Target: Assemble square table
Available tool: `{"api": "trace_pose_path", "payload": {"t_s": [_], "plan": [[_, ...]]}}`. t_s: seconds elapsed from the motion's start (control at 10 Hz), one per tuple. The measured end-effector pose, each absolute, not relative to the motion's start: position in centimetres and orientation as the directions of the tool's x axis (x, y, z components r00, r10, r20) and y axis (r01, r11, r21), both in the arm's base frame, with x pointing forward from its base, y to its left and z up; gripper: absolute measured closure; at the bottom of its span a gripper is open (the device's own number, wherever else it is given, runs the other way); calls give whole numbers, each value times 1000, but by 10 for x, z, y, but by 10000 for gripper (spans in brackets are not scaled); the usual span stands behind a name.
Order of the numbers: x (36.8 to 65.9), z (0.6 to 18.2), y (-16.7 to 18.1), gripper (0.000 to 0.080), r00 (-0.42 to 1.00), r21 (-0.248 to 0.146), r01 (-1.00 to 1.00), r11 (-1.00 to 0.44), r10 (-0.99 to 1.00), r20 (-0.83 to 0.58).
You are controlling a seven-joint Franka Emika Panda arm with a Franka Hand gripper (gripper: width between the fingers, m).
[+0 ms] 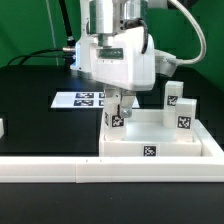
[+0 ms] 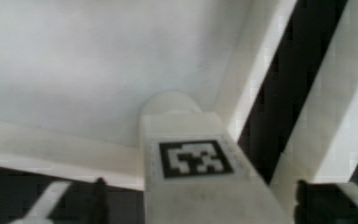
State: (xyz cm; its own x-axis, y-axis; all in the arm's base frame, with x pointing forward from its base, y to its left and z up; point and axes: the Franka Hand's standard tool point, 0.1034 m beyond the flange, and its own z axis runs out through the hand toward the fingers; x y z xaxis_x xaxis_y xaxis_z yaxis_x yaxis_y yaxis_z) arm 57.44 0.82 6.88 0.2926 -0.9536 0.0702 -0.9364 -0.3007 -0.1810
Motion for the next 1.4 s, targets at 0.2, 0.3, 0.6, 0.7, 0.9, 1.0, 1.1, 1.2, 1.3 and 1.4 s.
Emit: {"api": "trace_pose_path", "payload": {"t_s": [0.2, 0.3, 0.6, 0.7, 0.9, 1.0, 1.1, 1.2, 1.3, 1.4], "plan": [[574, 69, 9, 161, 510, -158, -838, -522, -853, 112], [574, 69, 9, 153, 593, -146, -781, -607, -795, 128], [574, 68, 11, 150, 810, -98, -556, -825, -565, 159], [573, 68, 12, 150, 852, -85, -492, -866, -500, 158], [574, 70, 11, 150, 929, -54, -328, -943, -333, 164], [575, 71, 10, 150, 953, -40, -252, -967, -255, 165], [577, 72, 9, 150, 972, -20, -163, -986, -164, 167], [577, 73, 7, 150, 980, -8, -102, -995, -102, 168], [577, 73, 7, 150, 985, 7, -37, -999, -36, 168], [578, 73, 7, 150, 985, 27, 39, -999, 43, 166]]}}
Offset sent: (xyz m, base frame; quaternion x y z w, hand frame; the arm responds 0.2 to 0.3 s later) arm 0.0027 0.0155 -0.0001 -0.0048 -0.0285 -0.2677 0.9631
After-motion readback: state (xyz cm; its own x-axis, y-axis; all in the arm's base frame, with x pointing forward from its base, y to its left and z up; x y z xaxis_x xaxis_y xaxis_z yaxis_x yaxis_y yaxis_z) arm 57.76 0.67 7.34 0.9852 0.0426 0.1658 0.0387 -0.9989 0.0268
